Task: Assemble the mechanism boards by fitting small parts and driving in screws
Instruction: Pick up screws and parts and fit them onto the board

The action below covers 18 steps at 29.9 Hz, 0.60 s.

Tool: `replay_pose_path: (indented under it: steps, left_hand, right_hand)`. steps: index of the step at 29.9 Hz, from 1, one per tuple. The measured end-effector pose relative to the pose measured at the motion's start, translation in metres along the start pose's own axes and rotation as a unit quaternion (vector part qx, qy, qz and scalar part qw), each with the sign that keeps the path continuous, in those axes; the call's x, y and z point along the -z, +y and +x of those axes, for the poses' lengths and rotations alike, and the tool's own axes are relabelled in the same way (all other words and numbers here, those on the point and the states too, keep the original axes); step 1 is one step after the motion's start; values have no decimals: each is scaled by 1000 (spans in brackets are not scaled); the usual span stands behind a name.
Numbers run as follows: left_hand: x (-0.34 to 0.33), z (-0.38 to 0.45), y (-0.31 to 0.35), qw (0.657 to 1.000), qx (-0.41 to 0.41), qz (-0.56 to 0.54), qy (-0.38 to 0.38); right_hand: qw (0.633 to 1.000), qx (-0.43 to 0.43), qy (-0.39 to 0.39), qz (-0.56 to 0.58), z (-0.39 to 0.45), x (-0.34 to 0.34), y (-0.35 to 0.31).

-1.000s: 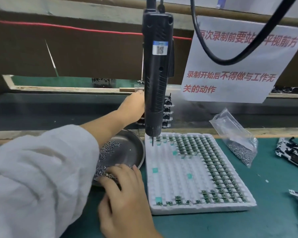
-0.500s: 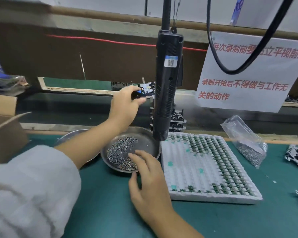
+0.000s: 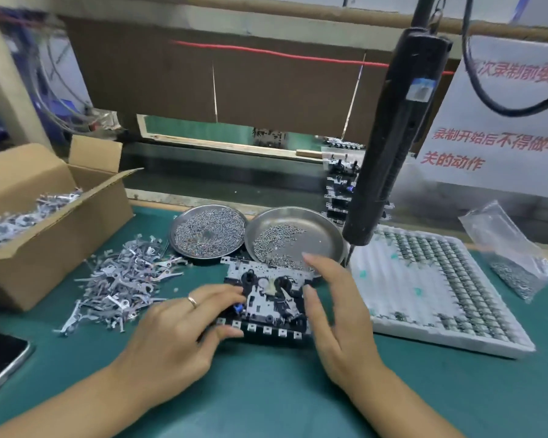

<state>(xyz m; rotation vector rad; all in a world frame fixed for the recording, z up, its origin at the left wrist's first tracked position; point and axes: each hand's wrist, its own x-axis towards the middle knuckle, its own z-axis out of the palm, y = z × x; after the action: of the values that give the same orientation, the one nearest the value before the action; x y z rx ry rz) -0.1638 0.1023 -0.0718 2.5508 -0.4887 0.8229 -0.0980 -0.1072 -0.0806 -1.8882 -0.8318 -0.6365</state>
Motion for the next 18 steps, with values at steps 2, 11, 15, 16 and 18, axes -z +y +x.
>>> replay_pose_path:
  steps: [2,11,15,16,18]
  left_hand:
    - [-3,-5,-2,999,-15,16,-37]
    - [12,3,-44,975,81,204,36]
    - [12,5,-65,943,184,276,-16]
    - [11,4,-66,944,196,264,-19]
    - [9,4,-65,951,208,229,-2]
  right_hand:
    - [986,87,-112,-83,-4,0,-3]
    - [938,154,-210,-227,-7,-10,1]
    - [944,128,-217,-212,-8,-10,-2]
    - [945,122,-218,-212,-7,-9,-3]
    - [948,113,-211,-208,-8,-9,-4]
